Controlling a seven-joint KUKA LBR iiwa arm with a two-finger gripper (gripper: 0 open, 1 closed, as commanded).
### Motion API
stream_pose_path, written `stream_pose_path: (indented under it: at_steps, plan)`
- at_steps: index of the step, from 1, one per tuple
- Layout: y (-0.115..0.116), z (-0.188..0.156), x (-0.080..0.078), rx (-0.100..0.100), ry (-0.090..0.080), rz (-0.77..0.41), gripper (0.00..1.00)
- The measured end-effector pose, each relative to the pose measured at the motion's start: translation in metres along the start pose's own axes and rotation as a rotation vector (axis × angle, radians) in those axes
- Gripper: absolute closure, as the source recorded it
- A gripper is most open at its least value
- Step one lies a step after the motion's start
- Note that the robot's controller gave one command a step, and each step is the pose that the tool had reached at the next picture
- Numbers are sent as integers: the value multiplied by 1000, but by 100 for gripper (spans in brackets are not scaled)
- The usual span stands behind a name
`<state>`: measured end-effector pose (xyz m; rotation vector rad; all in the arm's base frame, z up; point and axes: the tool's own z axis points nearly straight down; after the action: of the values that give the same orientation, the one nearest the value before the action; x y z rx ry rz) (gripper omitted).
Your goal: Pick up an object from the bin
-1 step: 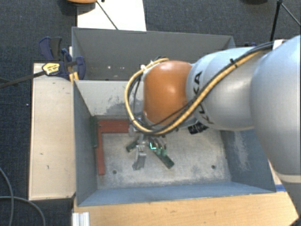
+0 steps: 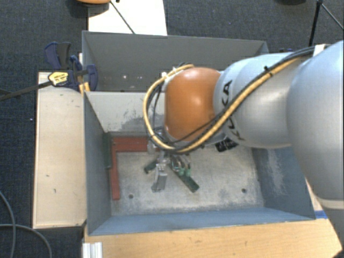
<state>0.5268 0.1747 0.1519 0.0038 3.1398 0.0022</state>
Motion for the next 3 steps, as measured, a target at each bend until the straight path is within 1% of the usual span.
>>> stream_pose_path:
  at_steps: [1, 2, 3]
  plan:
    - [-38, 29, -21, -1, -2, -90, 0]
    - [-59, 46, -47, 1, -1, 2, 0]
    - [-50, 69, -23, 0, -1, 74, 0]
